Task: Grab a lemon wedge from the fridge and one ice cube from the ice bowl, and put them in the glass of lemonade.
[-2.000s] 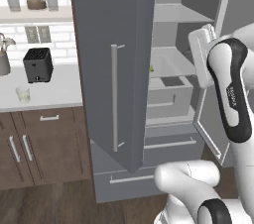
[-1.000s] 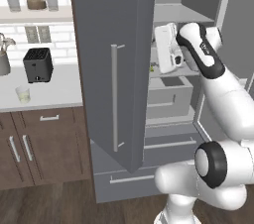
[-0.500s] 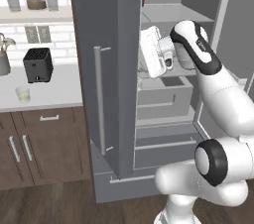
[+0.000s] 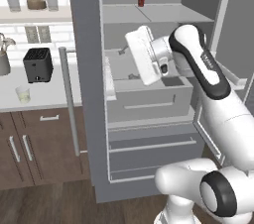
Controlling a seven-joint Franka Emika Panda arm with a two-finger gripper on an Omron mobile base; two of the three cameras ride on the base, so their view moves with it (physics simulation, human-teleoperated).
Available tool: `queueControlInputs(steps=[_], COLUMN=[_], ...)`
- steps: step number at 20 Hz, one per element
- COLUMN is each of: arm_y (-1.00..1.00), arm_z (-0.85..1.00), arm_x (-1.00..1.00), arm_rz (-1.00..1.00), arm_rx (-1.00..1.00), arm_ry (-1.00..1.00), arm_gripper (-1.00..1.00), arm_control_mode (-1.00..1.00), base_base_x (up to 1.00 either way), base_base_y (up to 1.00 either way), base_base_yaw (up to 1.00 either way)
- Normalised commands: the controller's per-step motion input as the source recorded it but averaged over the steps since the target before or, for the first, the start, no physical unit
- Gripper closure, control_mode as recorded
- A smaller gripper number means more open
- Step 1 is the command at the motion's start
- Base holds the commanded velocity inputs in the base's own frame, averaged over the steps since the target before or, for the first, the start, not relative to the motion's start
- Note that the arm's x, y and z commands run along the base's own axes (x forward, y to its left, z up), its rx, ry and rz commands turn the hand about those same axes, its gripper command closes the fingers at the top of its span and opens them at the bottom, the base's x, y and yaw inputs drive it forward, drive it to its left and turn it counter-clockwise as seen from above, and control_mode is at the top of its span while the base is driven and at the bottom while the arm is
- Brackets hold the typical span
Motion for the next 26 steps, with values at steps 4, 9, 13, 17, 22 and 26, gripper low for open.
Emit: queueControlInputs(steps=[4,9,13,17,22,26], arm_y=[-0.66,-1.00,-0.97,-0.92,-0.56,-0.10], arm_z=[0.40,0.01,-0.21,-0.39,-0.82,-0.89], arm_x=[-0.50,-0.35,-0.19,-0.28,-0.30,-0.65], arm_rz=[0.03,0.12,0.14,0.15,0.14,0.04], arm_rx=[-0.01,-0.27,-0.47,-0.48,-0.57,-0.55], arm_ry=[-0.41,-0.26,-0.10,-0.18,-0.22,-0.28], arm_gripper=[-1.00,-1.00,-1.00,-1.00,-1.00,-1.00], arm_control_mode=[-1.00,-1.00,-1.00,-1.00,-1.00,-1.00], base_base_x=[0.00,0.00,0.00,0.00,0.00,0.00], base_base_y=[0.00,0.00,0.00,0.00,0.00,0.00], base_base_yaw=[0.00,0.00,0.00,0.00,0.00,0.00])
